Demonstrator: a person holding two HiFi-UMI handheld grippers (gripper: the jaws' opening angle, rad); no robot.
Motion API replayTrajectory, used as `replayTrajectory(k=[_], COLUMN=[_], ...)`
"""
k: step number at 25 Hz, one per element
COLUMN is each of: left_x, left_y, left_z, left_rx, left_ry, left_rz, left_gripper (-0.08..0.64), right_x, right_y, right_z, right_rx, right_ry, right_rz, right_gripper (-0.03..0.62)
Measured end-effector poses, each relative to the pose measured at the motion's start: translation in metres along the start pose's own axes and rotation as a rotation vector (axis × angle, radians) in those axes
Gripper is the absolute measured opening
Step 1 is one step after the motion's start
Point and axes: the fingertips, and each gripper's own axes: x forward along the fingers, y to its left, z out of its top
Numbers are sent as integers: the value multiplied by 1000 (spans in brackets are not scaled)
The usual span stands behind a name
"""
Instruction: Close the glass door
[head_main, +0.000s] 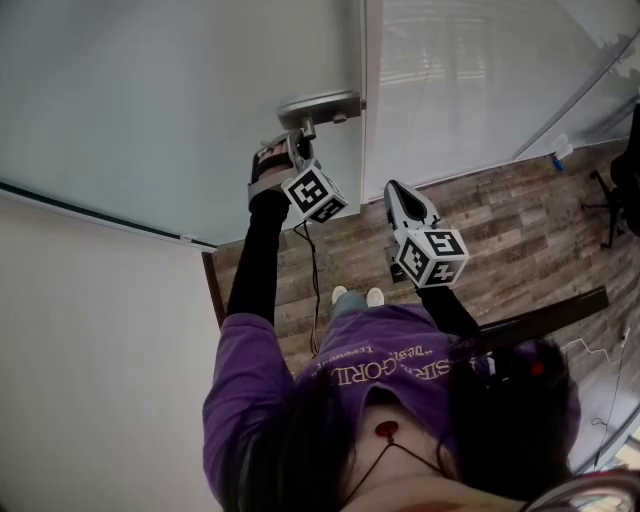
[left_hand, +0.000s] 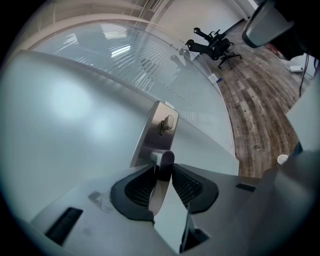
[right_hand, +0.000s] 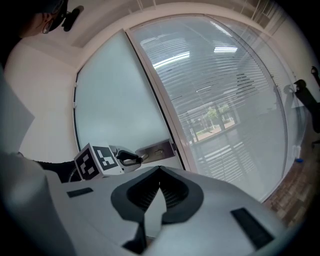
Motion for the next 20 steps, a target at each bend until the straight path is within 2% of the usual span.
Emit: replayTrajectory(k=[5, 10, 14, 20], left_x=[4, 10, 9, 16], left_y=[3, 8, 16, 14], left_z=[-2, 7, 11, 10], left_rx=[10, -3, -14, -12], left_ry=[3, -1, -36, -31], left_rz=[12, -8, 16, -13], left_gripper=[109, 109, 109, 109], right_x=[5, 17, 24, 39], right_y=[1, 4, 9, 15], right_z=[7, 20, 17, 18], right_rx=[5, 3, 8, 0], right_ry=[-23, -27, -14, -11], right_rz=[-26, -35, -51, -49], right_gripper=[-15, -14, -14, -14])
